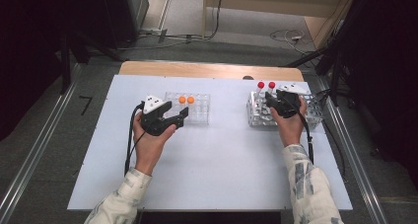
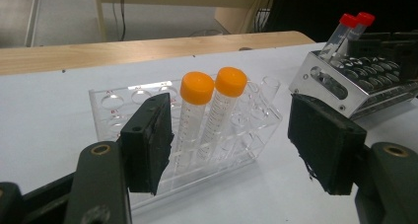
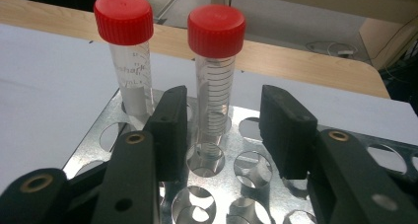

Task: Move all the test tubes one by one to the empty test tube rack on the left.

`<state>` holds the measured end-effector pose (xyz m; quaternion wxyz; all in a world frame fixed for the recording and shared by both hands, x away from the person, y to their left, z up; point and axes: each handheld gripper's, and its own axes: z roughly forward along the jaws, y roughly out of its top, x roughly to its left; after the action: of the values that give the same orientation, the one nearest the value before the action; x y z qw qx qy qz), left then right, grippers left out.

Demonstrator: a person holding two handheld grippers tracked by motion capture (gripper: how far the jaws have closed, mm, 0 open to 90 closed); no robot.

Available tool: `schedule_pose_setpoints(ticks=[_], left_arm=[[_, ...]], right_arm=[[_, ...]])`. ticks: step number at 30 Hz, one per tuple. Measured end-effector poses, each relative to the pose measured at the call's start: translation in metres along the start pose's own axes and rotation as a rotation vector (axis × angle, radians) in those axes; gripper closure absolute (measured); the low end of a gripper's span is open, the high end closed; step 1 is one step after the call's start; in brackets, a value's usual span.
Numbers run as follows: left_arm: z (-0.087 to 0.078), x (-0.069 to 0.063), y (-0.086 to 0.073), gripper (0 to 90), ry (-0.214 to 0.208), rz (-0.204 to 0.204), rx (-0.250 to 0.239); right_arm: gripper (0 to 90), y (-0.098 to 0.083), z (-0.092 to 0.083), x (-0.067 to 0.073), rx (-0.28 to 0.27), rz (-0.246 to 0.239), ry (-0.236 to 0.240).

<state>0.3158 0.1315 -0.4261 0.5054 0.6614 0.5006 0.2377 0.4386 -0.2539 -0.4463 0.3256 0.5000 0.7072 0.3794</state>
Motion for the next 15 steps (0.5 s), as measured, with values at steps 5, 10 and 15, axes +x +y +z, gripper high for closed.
schedule_pose_setpoints(ticks=[5,10,15], left_arm=[[0.0006,-0.0002,-0.0006,35.0,-0.003,-0.001,0.001],[0.0019,-0.0007,-0.0017,35.0,-0.004,0.001,0.006],[0.004,-0.0005,-0.0034,35.0,-0.006,0.002,0.015]], right_arm=[[59.7,0.0007,0.0042,0.0012,-0.005,0.001,0.0],[65.1,0.0001,0.0089,0.0001,-0.005,0.01,0.002],[71.0,-0.0001,0.0097,0.0008,-0.009,0.007,0.008]])
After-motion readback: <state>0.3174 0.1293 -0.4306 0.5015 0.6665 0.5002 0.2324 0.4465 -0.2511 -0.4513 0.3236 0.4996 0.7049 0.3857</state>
